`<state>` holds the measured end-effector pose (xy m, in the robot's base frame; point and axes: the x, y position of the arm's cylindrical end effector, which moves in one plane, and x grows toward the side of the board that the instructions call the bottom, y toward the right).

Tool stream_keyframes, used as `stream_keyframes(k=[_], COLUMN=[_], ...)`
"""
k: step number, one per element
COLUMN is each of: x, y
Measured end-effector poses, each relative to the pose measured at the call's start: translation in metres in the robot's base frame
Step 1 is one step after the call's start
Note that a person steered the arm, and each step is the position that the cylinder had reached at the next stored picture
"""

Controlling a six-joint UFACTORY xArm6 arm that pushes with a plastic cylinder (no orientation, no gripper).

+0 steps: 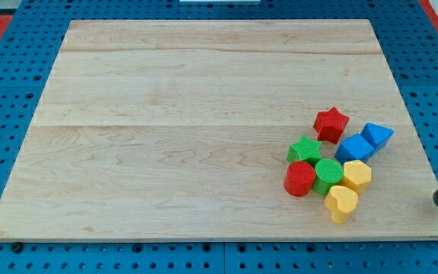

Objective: Separate the red circle and yellow heart from the group of blocks

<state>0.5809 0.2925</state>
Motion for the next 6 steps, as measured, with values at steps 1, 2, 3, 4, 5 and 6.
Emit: stream_keyframes(k=[1,2,3,4,5,6], x=[0.000,0.001,-0.003,-0.007,0.010,0.010], y=[0.005,-0.017,-0.060,-0.089,-0.093,-0.120])
